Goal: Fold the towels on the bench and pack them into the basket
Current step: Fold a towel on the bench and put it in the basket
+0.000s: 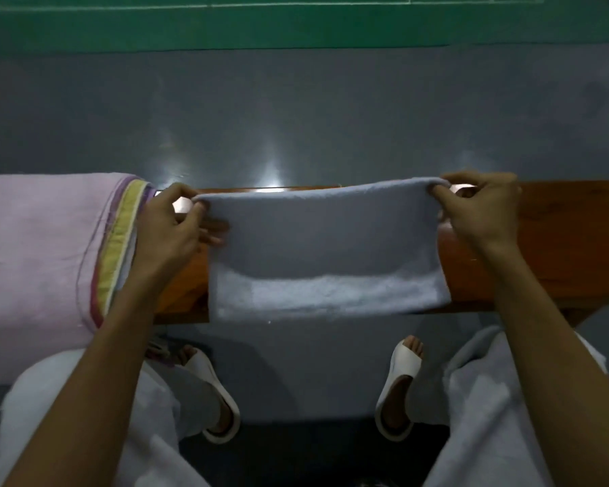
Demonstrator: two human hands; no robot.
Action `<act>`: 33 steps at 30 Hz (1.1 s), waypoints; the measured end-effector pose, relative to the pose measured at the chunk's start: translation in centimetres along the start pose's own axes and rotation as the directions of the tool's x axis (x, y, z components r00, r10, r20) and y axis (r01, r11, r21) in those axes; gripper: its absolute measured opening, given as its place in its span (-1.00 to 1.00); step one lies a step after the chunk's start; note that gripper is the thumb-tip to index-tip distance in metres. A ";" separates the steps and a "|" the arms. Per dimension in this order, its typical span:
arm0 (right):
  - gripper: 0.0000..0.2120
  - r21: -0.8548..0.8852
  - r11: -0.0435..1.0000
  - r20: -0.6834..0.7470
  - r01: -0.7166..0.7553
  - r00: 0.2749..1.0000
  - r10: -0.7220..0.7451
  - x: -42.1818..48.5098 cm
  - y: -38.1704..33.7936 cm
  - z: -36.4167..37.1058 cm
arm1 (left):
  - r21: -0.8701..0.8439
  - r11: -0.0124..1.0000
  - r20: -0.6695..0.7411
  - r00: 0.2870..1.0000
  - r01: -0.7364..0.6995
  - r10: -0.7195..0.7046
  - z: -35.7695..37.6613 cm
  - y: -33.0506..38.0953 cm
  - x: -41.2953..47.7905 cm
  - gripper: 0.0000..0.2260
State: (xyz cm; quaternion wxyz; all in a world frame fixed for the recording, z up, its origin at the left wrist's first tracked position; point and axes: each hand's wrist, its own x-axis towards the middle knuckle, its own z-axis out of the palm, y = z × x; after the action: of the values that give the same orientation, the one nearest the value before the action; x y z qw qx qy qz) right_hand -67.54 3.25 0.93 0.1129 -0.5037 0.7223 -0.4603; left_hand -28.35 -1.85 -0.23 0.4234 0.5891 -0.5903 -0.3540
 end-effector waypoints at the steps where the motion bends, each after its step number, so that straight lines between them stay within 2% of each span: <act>1: -0.85 0.156 0.984 0.024 -0.086 0.996 0.084 0.4 -0.8 0.4 | -0.067 0.998 0.002 1.000 0.009 -0.009 0.1 0.5 0.4 -0.93; 3: -0.97 0.454 0.868 0.112 -0.199 0.980 0.166 1.0 -2.6 0.4 | -0.169 0.985 -0.012 1.000 -0.019 0.017 -0.2 1.7 1.1 -0.89; 4: -0.91 0.554 0.808 0.119 -0.198 0.980 0.159 1.3 -3.4 0.2 | -0.222 0.974 -0.018 0.999 -0.044 0.041 -0.6 2.3 1.4 -0.86; 6: -0.89 0.686 0.711 0.107 -0.157 0.988 0.115 1.8 -4.3 -0.8 | -0.344 0.934 -0.023 0.995 -0.094 0.092 -1.5 3.0 1.8 -0.81; 8: -0.89 0.721 0.681 0.092 -0.131 0.991 0.093 1.4 -4.4 -1.7 | -0.411 0.907 -0.006 0.995 -0.090 0.096 -2.4 3.0 1.4 -0.82; 10: -0.85 0.648 0.749 0.080 -0.136 0.991 0.111 0.4 -3.5 -1.6 | -0.346 0.938 0.037 0.998 -0.030 0.046 -2.7 1.9 0.5 -0.84; 13: -0.84 0.417 0.873 0.194 -0.255 0.963 0.188 -1.5 -0.9 -0.6 | 0.018 1.000 0.206 0.978 0.021 -0.025 -2.4 -1.0 -0.9 -0.94; 16: -0.79 0.058 0.902 0.413 -0.429 0.833 0.369 -2.9 0.5 -0.4 | 0.290 0.957 0.354 0.932 -0.028 -0.080 -2.4 -2.9 -1.6 -0.92; 18: -0.75 -0.115 0.860 0.475 -0.496 0.733 0.486 -3.1 1.0 -0.6 | 0.354 0.934 0.384 0.917 -0.037 -0.109 -2.6 -3.1 -1.8 -0.93; 20: -0.75 -0.221 0.830 0.506 -0.513 0.667 0.547 -3.0 1.1 -0.9 | 0.390 0.921 0.413 0.897 -0.019 -0.157 -2.9 -3.1 -1.9 -0.92; 24: -0.77 -0.344 0.816 0.567 -0.464 0.590 0.575 -2.7 0.8 -1.8 | 0.462 0.887 0.528 0.810 -0.021 -0.255 -3.5 -2.9 -1.7 -0.87; 27: -0.72 -0.445 0.800 0.596 -0.403 0.533 0.600 -2.1 0.8 -2.0 | 0.491 0.870 0.627 0.711 -0.043 -0.319 -4.0 -2.1 -1.5 -0.90; 29: -0.68 -0.515 0.765 0.604 -0.386 0.469 0.644 -1.8 0.9 -2.2 | 0.489 0.871 0.627 0.682 0.031 -0.377 -4.0 -1.6 -1.5 -0.89; 30: -0.67 -0.540 0.750 0.600 -0.382 0.451 0.661 -1.7 1.0 -2.2 | 0.500 0.863 0.585 0.705 0.076 -0.401 -3.8 -1.5 -1.5 -0.84; 31: -0.65 -0.557 0.739 0.585 -0.379 0.453 0.673 -1.5 1.1 -2.1 | 0.529 0.843 0.508 0.759 0.098 -0.407 -3.4 -1.6 -1.2 -0.80; 32: -0.64 -0.562 0.735 0.559 -0.379 0.481 0.675 -1.2 1.2 -1.9 | 0.569 0.817 0.409 0.829 0.095 -0.381 -2.9 -1.7 -0.9 -0.78; 33: -0.64 -0.556 0.739 0.515 -0.382 0.539 0.666 -0.9 1.3 -1.6 | 0.593 0.801 0.310 0.894 0.083 -0.322 -2.2 -1.9 -0.5 -0.80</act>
State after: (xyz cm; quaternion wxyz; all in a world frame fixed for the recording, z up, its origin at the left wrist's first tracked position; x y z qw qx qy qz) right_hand -68.89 4.97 0.49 0.4076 -0.4019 0.8192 -0.0342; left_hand -25.66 -1.28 -1.14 0.0600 0.6645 -0.6733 -0.3187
